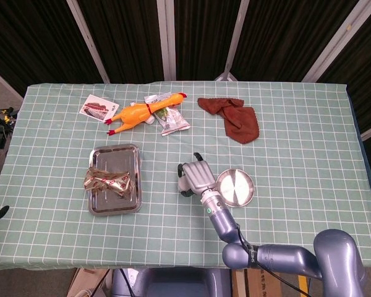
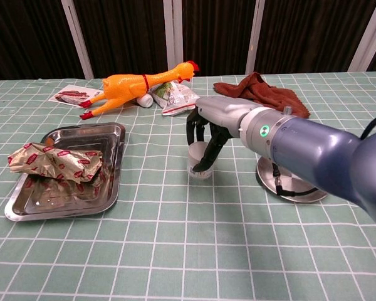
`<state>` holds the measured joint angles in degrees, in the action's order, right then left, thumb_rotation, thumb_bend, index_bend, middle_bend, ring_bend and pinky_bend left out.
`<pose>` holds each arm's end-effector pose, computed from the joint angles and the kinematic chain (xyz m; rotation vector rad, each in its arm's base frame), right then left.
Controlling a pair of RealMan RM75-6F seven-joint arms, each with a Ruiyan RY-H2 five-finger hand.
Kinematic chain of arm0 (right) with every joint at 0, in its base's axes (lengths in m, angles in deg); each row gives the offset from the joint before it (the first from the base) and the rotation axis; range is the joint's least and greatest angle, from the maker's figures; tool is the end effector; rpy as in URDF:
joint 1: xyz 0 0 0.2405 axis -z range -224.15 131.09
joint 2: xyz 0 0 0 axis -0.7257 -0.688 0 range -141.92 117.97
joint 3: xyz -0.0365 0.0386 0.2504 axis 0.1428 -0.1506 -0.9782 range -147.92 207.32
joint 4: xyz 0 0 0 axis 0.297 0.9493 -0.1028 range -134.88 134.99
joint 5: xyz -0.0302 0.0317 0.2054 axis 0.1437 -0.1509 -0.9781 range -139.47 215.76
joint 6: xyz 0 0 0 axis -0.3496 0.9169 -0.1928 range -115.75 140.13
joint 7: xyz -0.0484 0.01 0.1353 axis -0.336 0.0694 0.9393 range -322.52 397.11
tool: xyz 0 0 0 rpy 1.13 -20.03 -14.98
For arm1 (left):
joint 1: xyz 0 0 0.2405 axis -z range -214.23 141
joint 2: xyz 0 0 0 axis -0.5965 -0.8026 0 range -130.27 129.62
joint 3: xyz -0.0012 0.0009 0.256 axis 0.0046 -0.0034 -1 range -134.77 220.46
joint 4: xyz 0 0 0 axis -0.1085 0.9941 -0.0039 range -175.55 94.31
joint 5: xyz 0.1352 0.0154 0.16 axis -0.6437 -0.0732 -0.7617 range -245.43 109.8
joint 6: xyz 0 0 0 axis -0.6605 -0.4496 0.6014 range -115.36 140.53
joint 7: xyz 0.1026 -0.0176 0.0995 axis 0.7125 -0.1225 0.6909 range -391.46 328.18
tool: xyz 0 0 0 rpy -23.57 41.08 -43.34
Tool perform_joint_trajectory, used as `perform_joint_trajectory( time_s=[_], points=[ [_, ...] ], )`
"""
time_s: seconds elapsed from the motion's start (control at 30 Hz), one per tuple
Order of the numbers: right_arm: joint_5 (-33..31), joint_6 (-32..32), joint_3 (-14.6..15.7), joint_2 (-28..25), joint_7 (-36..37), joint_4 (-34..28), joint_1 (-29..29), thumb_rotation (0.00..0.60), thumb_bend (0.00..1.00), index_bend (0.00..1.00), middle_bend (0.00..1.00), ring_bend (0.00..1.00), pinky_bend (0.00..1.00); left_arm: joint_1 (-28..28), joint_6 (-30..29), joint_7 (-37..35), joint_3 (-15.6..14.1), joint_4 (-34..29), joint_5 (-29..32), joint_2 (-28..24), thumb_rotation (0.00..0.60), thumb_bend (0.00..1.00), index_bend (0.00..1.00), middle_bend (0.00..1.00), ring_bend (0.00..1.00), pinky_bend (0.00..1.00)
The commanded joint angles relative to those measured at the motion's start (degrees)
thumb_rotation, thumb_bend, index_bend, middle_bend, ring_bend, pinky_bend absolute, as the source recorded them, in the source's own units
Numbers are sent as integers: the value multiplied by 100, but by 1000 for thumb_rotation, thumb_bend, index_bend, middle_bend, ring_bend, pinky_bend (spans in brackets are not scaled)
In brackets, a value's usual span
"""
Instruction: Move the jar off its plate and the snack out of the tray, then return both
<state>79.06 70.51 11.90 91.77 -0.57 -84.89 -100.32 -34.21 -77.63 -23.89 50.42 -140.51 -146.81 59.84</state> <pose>-0.0510 -0.3419 -0.0801 1.8457 -1.0939 0.9183 -0.3019 0.1808 0.1980 -1.1980 -0.8056 -0.8586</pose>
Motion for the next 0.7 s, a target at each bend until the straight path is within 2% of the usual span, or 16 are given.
perform_joint_trajectory(
  time_s=[0.03, 0.2, 0.3, 0.53, 0.7],
  points=[
    [86, -37, 87, 24, 71, -29, 1, 600, 284, 598, 577, 607, 121, 15, 28, -10, 25, 20, 52, -7, 600, 112, 232, 10, 0, 58],
    [168, -5, 211, -8, 94, -178, 30, 600, 285, 598, 577, 605, 121, 9, 5, 7, 22, 15, 45, -4, 600, 112, 232, 11, 0, 58],
    [165, -47, 288, -82, 93, -308, 48, 600, 284, 598, 570, 563, 121, 5, -5, 34, 9, 8, 30, 1, 600, 112, 232, 11, 0, 58],
    [113, -134, 434, -203, 86, -473, 60, 600, 276, 496, 407, 400, 87, 3, -16, 59, -19, -7, -20, -1, 600, 112, 232, 11, 0, 58],
    [115, -88, 592, -243, -104, -573, 22, 600, 198, 412, 323, 314, 44, -15, -48, 25, -17, -19, -27, -20, 600, 112, 231, 11, 0, 58]
  ],
)
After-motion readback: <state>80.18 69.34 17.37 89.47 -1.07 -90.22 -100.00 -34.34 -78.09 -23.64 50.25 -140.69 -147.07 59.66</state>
